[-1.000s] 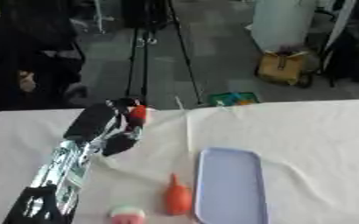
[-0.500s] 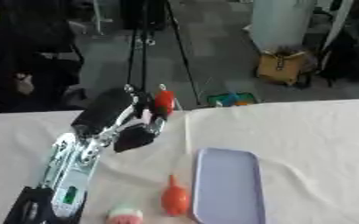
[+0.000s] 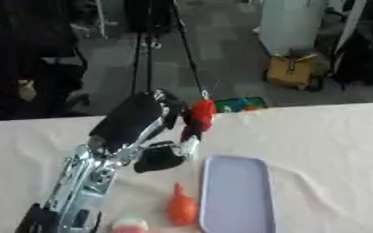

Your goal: Pick up objects on the table and place them in the box.

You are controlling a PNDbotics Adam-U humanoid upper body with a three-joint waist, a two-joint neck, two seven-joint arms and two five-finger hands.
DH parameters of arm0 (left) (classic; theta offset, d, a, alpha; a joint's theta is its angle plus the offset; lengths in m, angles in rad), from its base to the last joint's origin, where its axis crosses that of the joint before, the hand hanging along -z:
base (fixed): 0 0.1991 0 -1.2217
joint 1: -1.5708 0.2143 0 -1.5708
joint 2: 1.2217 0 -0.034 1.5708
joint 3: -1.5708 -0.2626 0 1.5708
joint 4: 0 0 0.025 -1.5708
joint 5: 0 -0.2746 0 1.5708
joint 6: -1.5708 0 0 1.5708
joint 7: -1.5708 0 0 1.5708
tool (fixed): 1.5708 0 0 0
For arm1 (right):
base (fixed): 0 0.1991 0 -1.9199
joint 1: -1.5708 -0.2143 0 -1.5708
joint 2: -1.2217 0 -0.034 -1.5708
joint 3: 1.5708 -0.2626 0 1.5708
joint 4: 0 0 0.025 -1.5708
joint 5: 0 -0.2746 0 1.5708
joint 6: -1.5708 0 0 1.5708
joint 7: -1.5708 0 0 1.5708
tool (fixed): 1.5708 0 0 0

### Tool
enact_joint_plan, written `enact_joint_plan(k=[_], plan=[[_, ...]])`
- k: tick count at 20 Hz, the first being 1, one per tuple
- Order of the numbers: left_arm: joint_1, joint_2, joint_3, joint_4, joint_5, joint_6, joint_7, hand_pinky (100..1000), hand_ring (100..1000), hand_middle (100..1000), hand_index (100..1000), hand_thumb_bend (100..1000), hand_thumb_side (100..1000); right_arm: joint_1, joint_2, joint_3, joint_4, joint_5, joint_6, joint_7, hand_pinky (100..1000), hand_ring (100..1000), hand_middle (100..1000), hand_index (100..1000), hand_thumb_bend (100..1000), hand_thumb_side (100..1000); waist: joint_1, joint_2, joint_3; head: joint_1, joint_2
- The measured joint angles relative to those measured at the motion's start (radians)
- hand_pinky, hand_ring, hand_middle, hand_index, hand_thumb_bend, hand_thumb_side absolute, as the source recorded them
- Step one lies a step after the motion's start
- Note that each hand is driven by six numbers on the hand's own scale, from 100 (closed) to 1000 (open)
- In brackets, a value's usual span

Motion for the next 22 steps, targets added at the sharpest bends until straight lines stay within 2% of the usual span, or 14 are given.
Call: enact_joint_plan(k=[9,21,22], plan=[[0.01,-0.009,-0.082,-0.009,-0.024,-0.08,0.007,495,506,375,608,100,660,-0.002,0.0,0.005,0.0,0.0,0.005,0.005,808,846,749,720,100,915,0.004,0.0,-0.004,0.005,-0.004],[0.017,-0.018,-0.132,0.105,-0.136,-0.163,0.042,511,521,398,615,100,653,-0.003,0.0,0.006,0.0,0.0,0.003,0.01,814,847,748,719,100,917,0.004,0.001,-0.005,0.009,-0.008],[0.017,-0.018,-0.134,0.112,-0.143,-0.166,0.045,525,540,428,645,100,689,-0.003,0.0,0.006,0.0,0.0,0.003,0.011,815,847,748,719,100,917,0.004,0.001,-0.005,0.009,-0.008]])
